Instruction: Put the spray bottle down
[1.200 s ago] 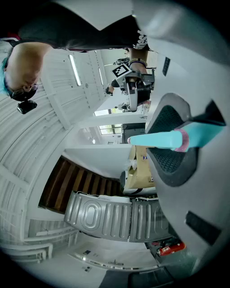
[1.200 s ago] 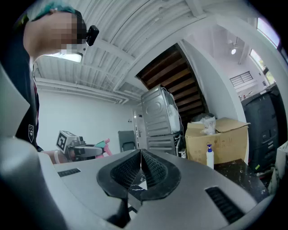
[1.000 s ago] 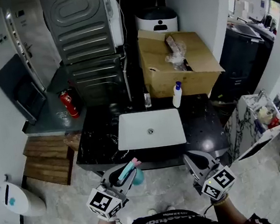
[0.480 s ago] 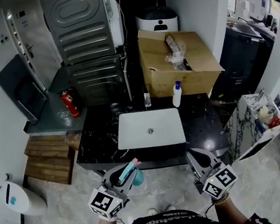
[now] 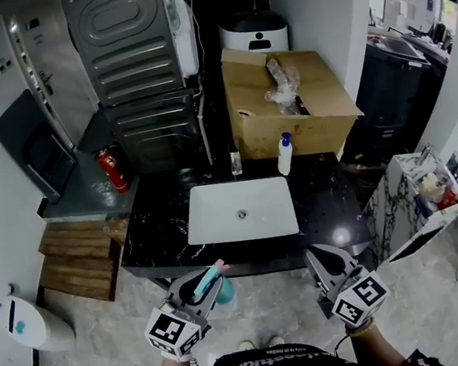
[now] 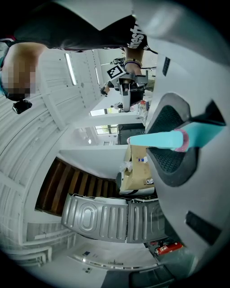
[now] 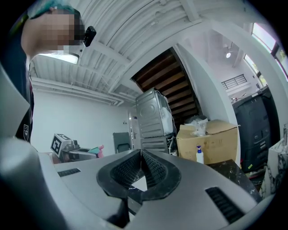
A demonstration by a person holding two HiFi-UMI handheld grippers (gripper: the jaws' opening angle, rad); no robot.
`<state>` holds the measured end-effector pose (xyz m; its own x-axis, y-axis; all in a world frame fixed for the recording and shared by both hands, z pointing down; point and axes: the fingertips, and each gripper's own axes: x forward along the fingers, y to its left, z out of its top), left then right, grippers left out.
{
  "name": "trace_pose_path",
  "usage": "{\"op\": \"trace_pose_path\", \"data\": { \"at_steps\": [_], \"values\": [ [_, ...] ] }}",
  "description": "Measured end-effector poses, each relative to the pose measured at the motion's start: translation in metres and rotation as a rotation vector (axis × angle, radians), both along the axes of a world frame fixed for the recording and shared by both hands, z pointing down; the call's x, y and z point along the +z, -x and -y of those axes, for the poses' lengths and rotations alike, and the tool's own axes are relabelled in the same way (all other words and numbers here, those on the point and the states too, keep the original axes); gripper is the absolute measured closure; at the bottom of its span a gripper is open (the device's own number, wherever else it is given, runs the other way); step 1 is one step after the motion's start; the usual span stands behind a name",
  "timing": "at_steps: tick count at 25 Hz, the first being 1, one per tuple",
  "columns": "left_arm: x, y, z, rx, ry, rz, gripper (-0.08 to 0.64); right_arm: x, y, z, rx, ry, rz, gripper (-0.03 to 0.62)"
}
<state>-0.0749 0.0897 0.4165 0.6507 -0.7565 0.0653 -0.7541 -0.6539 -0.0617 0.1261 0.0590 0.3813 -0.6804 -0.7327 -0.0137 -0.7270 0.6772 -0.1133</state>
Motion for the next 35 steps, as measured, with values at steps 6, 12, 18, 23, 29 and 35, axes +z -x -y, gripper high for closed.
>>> {"op": "trace_pose_path", "data": {
  "at_steps": [6,12,18,23,29,35],
  "values": [
    [0.003,-0.012,0.004,-0.002,0.011,0.007,0.462,0.005,-0.009,0.003,-0.019,0.010,0.004,0.552],
    [0.005,-0.027,0.011,-0.008,0.006,0.022,0.462,0.010,-0.026,0.003,-0.025,0.016,0.010,0.552],
    [-0.002,-0.037,0.017,-0.022,-0.007,0.016,0.462,0.012,-0.040,0.006,-0.017,0.017,0.017,0.552],
    [-0.001,-0.041,0.023,-0.023,-0.009,0.033,0.462,0.018,-0.049,0.009,-0.008,0.024,0.033,0.552],
    [-0.001,-0.027,0.039,-0.055,0.000,0.029,0.462,0.028,-0.048,0.025,-0.001,0.049,0.047,0.552],
    [0.006,-0.011,0.081,-0.046,0.002,0.024,0.462,0.039,-0.030,0.060,-0.001,0.071,0.034,0.552]
  ]
}}
